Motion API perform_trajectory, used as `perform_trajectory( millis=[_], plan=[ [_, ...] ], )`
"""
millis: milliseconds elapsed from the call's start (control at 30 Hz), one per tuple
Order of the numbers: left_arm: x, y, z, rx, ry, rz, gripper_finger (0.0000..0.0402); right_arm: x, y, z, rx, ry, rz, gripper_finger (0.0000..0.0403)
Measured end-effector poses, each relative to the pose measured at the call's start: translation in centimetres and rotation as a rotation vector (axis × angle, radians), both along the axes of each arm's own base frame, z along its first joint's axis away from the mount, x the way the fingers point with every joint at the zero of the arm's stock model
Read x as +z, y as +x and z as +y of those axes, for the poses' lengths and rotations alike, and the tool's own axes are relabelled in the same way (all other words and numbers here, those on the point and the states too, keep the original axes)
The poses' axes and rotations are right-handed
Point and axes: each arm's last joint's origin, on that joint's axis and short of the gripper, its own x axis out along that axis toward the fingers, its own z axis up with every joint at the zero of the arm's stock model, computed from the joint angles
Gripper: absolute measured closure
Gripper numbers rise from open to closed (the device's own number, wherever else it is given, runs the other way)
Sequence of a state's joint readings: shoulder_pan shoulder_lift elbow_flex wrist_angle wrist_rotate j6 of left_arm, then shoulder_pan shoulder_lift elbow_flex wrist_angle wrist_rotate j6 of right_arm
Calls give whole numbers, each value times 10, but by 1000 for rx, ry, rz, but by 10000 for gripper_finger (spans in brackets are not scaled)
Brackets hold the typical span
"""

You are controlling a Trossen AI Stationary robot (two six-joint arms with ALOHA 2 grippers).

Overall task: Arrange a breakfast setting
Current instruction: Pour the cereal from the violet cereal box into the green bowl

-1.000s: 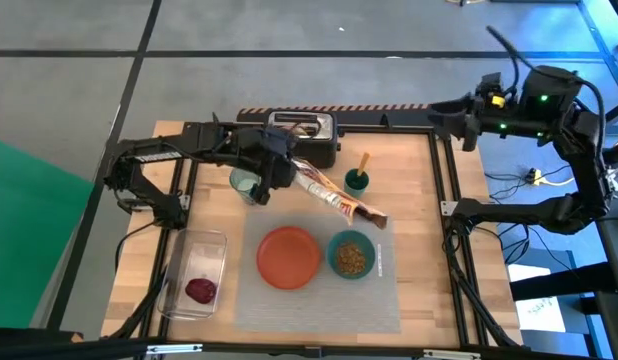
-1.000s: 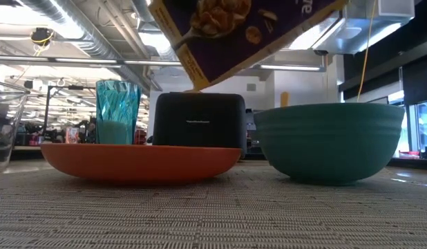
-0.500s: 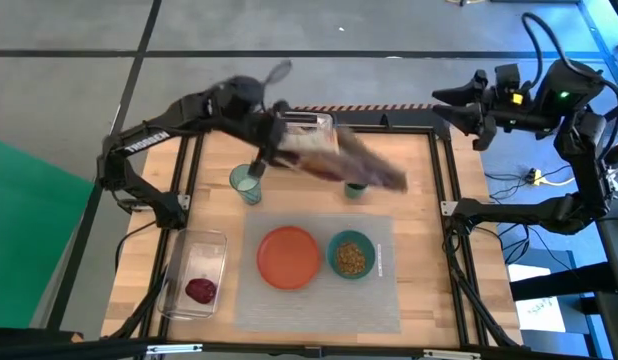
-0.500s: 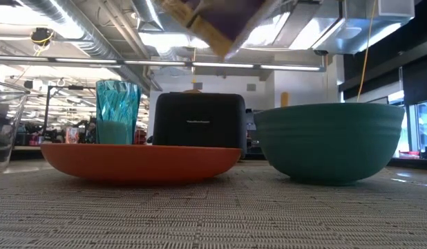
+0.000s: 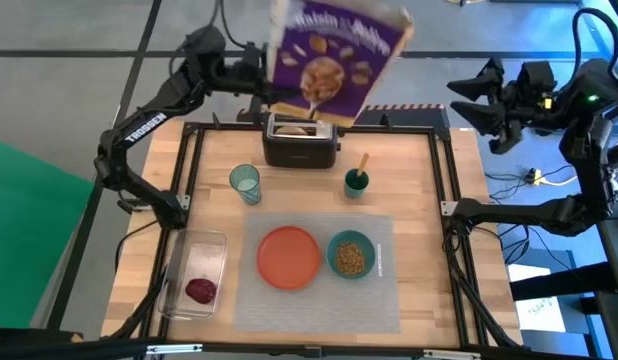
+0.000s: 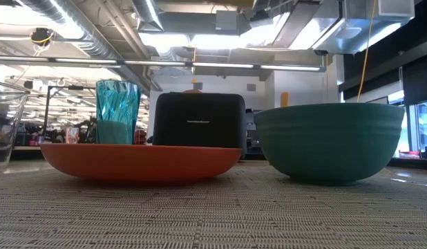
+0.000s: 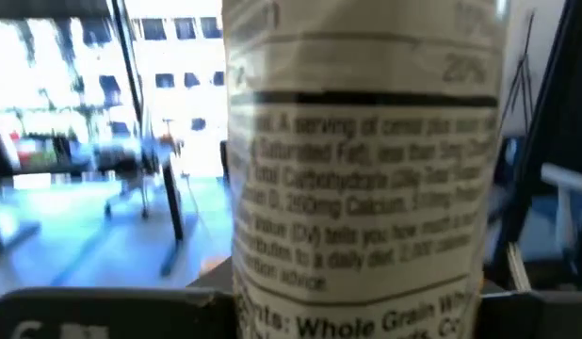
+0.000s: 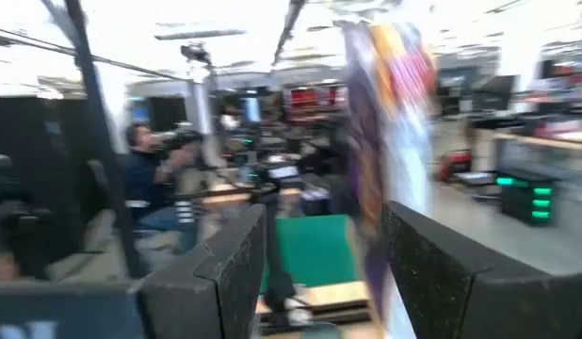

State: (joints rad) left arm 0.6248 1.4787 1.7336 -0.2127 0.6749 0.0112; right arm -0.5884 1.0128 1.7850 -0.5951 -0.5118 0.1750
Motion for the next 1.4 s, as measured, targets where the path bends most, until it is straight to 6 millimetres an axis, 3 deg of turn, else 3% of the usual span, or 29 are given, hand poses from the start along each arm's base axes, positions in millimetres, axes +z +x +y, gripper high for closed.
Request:
perform_trajectory(
  millis=[133,300,500,633,1133,1400],
  plan=[
    [5,14,2,-37,-22,-111,286,-8,29,-19,6,-17,-17,173],
    [-8,36,7,-64,-58,-109,286,-18,72,-47,43,-17,-58,110],
    [-16,42,11,-50,-79,-70,286,-25,95,-63,33,-13,-43,85],
    [-27,42,14,-12,-61,20,286,-33,107,-71,33,16,-7,126],
    [-37,43,12,-8,-56,106,284,-34,107,-71,33,44,0,379],
    [-38,37,15,22,-145,137,220,-35,93,-65,-81,30,46,399]
  ],
)
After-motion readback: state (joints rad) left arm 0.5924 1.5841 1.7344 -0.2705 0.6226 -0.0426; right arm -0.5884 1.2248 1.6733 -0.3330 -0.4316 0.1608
